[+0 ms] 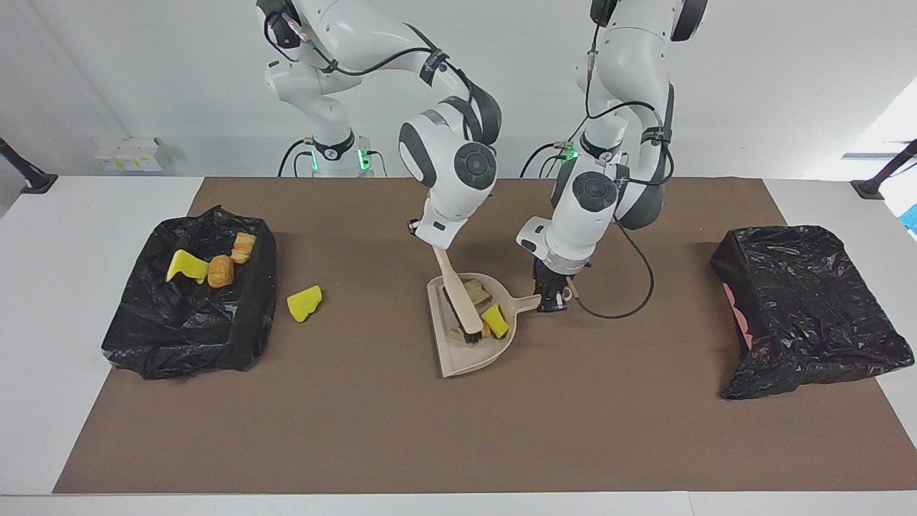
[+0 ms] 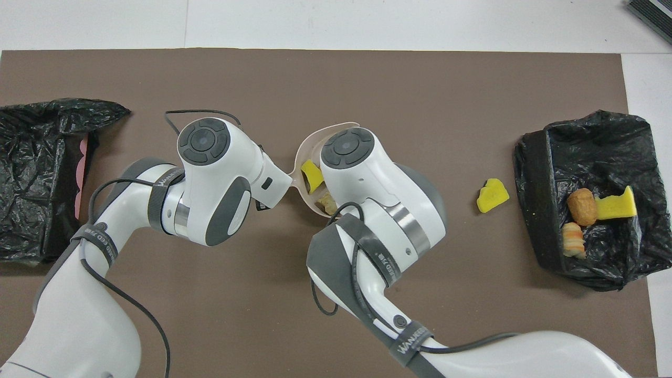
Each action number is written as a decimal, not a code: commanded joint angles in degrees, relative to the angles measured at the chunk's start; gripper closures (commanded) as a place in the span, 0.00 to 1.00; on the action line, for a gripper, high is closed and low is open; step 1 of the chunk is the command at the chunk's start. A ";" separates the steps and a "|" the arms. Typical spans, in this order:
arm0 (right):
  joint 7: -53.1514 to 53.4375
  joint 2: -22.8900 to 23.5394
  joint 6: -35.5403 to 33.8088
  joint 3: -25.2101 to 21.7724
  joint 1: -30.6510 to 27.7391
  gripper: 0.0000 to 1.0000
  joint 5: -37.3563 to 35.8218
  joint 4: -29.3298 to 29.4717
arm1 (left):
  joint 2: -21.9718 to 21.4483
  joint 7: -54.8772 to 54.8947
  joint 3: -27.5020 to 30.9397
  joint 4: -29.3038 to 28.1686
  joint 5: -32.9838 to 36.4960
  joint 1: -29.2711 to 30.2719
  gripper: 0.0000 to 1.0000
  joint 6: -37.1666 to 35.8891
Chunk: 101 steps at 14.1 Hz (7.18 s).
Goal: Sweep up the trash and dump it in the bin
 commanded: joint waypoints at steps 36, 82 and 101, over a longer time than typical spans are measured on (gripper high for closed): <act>-5.90 -21.37 21.62 -0.46 -16.70 1.00 9.03 -37.66 | -5.21 -17.91 -0.17 -2.64 11.76 -10.19 1.00 -9.63; 7.20 -18.01 19.71 0.16 -5.08 1.00 10.83 -22.45 | -3.81 10.04 -0.35 -4.67 -6.43 2.02 1.00 2.76; 24.41 -26.54 19.07 0.34 15.46 1.00 24.36 -34.39 | -3.02 37.80 0.27 6.48 -4.95 23.10 1.00 -14.44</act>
